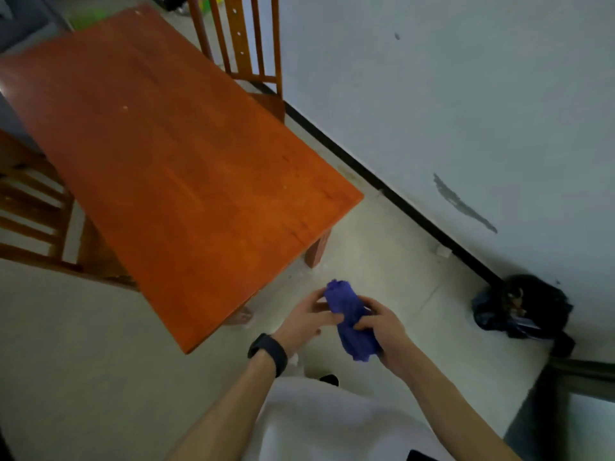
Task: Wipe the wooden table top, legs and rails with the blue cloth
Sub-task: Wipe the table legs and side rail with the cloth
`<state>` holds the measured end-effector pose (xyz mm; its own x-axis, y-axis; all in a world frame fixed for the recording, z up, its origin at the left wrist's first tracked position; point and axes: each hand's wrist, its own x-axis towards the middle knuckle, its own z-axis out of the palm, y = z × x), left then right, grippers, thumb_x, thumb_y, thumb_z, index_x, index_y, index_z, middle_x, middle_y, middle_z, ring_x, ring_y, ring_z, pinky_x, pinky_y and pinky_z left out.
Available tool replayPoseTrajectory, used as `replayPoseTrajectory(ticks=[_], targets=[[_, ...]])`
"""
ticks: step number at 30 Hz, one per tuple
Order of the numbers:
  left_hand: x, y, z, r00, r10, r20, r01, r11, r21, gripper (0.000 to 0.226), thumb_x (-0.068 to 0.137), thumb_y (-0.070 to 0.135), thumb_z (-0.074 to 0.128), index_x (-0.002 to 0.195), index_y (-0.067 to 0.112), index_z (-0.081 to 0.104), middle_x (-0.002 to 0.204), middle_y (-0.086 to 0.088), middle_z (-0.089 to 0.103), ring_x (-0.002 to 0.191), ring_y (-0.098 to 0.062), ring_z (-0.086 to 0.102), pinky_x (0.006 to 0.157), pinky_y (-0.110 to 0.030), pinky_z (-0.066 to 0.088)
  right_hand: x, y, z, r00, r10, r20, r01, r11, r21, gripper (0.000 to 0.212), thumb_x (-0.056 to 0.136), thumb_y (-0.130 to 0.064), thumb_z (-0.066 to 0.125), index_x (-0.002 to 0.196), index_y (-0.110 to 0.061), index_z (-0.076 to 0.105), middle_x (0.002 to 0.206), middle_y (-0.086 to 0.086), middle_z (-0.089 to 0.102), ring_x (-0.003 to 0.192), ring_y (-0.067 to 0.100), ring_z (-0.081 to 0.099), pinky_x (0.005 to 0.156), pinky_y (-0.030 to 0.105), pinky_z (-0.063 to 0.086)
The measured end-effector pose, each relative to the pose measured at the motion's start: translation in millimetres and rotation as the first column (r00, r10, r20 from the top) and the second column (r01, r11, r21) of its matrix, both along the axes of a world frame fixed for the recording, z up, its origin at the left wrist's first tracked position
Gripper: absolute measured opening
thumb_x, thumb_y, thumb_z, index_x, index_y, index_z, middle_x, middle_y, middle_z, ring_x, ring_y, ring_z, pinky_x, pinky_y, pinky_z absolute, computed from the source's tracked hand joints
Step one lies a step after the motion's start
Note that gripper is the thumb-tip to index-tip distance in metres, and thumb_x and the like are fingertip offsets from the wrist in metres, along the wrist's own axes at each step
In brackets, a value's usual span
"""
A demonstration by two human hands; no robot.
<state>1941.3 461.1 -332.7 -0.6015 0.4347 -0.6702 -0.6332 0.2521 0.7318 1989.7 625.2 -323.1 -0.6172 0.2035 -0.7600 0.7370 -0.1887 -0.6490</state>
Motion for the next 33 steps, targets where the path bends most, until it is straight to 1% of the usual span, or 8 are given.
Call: replayPoseTrajectory(ticks=[6, 11, 14, 17, 21, 25, 30, 33], targets=[[-18, 48, -24, 0.96, 0.264, 0.091, -0.258, 0.964, -0.066, 0.037, 0.085, 0.018, 0.075, 0.116, 0.017, 0.054, 0.108, -0.009, 0.072, 0.096, -0.026, 0.071, 0.095, -0.053, 0.052, -11, 47, -14, 1.0, 0.006, 0.02, -0.004, 0.997, -0.077, 0.056, 0.066, -0.019, 0.071, 0.12, -0.018, 0.056, 0.115, 0.01, 0.066, 0.094, 0.026, 0.068, 0.065, 0.031, 0.056], [-33, 91, -44, 0.937, 0.303, 0.173, -0.288, 0.951, -0.109, 0.037, 0.09, 0.015, 0.069, 0.124, 0.015, 0.055, 0.106, -0.004, 0.071, 0.092, -0.02, 0.072, 0.09, -0.041, 0.056, -19, 82, -25, 0.972, 0.208, -0.108, -0.184, 0.963, 0.199, 0.031, 0.094, -0.026, 0.064, 0.12, -0.042, 0.055, 0.116, -0.017, 0.064, 0.107, 0.005, 0.063, 0.081, 0.019, 0.054], [-44, 125, -47, 0.921, 0.319, 0.221, -0.304, 0.947, -0.101, 0.028, 0.093, 0.011, 0.064, 0.119, 0.017, 0.055, 0.107, -0.006, 0.069, 0.09, -0.022, 0.07, 0.075, -0.032, 0.058, -31, 104, -35, 0.945, 0.315, -0.087, -0.268, 0.899, 0.346, 0.042, 0.093, -0.02, 0.063, 0.118, -0.052, 0.05, 0.119, -0.014, 0.062, 0.105, 0.007, 0.063, 0.085, 0.022, 0.054], [-51, 152, -48, 0.922, 0.301, 0.246, -0.292, 0.954, -0.07, 0.033, 0.091, 0.022, 0.069, 0.119, 0.021, 0.052, 0.112, -0.01, 0.07, 0.094, -0.024, 0.071, 0.076, -0.034, 0.057, -40, 129, -48, 0.896, 0.442, -0.043, -0.376, 0.807, 0.456, 0.051, 0.096, -0.019, 0.058, 0.139, -0.041, 0.043, 0.123, -0.002, 0.055, 0.107, 0.011, 0.057, 0.083, 0.01, 0.045], [-59, 186, -48, 0.905, 0.376, 0.196, -0.356, 0.925, -0.133, 0.025, 0.095, 0.02, 0.064, 0.117, 0.014, 0.052, 0.099, -0.009, 0.07, 0.075, -0.016, 0.069, 0.059, -0.022, 0.052, -54, 160, -59, 0.791, 0.601, -0.114, -0.491, 0.735, 0.467, 0.058, 0.1, -0.03, 0.052, 0.151, -0.039, 0.026, 0.14, -0.01, 0.04, 0.121, 0.005, 0.048, 0.091, 0.002, 0.037], [-63, 223, -60, 0.856, 0.467, 0.224, -0.433, 0.882, -0.187, 0.027, 0.094, 0.022, 0.065, 0.118, 0.014, 0.054, 0.09, -0.003, 0.072, 0.073, -0.017, 0.069, 0.071, -0.029, 0.051, -71, 201, -74, 0.711, 0.685, -0.159, -0.591, 0.705, 0.392, 0.057, 0.102, -0.035, 0.045, 0.152, -0.043, 0.019, 0.146, -0.015, 0.038, 0.124, -0.002, 0.046, 0.097, 0.007, 0.037], [-56, 278, -83, 0.756, 0.603, 0.255, -0.55, 0.796, -0.254, 0.023, 0.093, 0.02, 0.066, 0.112, 0.017, 0.054, 0.093, -0.002, 0.072, 0.079, -0.019, 0.073, 0.063, -0.024, 0.046, -108, 274, -105, 0.439, 0.89, -0.127, -0.776, 0.446, 0.446, 0.051, 0.102, -0.018, 0.048, 0.145, -0.039, 0.029, 0.138, -0.012, 0.044, 0.118, 0.003, 0.046, 0.089, -0.003, 0.028], [-56, 300, -101, 0.772, 0.597, 0.218, -0.523, 0.792, -0.313, 0.024, 0.093, 0.024, 0.065, 0.113, 0.018, 0.053, 0.098, -0.003, 0.07, 0.079, -0.015, 0.068, 0.065, -0.025, 0.045, -124, 302, -127, 0.271, 0.96, -0.062, -0.809, 0.262, 0.527, 0.052, 0.1, -0.017, 0.049, 0.149, -0.031, 0.035, 0.138, -0.001, 0.05, 0.117, 0.013, 0.052, 0.093, 0.011, 0.034]])
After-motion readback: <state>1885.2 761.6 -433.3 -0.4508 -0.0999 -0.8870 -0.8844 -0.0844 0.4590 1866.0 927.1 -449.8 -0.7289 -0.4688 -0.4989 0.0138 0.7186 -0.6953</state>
